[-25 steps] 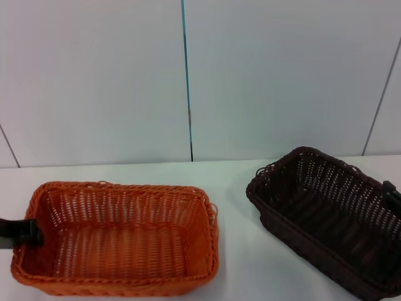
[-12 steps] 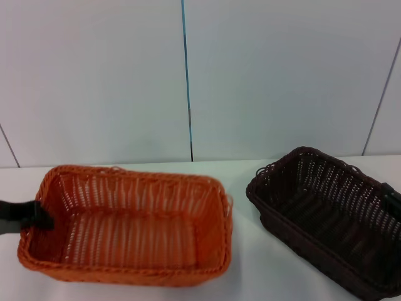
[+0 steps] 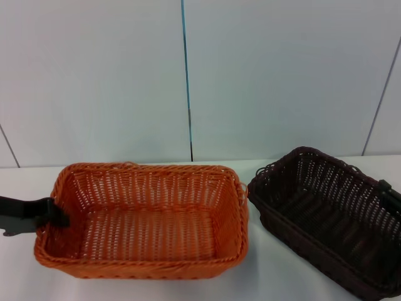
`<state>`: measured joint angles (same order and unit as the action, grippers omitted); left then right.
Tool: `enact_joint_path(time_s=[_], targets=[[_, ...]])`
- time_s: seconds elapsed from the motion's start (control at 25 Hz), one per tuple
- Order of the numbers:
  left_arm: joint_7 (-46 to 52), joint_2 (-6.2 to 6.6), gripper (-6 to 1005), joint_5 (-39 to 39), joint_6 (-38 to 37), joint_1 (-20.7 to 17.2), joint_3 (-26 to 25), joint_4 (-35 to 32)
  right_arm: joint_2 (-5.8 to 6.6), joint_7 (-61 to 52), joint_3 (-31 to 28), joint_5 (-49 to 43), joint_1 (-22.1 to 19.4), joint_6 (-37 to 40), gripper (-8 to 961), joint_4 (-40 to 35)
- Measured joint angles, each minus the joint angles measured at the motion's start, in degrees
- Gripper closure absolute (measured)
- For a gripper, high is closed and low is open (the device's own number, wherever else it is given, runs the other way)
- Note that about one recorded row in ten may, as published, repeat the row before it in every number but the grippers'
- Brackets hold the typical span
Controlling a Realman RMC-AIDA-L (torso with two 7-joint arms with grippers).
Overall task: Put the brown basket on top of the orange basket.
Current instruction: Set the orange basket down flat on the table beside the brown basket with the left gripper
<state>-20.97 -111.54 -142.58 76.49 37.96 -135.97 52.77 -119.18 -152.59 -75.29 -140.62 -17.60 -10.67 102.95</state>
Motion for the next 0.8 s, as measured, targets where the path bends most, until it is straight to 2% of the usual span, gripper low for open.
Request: enact_joint_path(time_s=[0.52,0.8], targets=[[-2.15,-1.18,830,2.09,-4.68,-0.42,0.0,-4.56,0.0,0.05,-0.31,0.0,0.26,0.05,221,0.32],[-5.58,-1.92,826,5.0,-7.82,-0.04,-0.08,-9.64,0.0,0.08,-0.45,0.0,0.37,0.09,221,0.49]])
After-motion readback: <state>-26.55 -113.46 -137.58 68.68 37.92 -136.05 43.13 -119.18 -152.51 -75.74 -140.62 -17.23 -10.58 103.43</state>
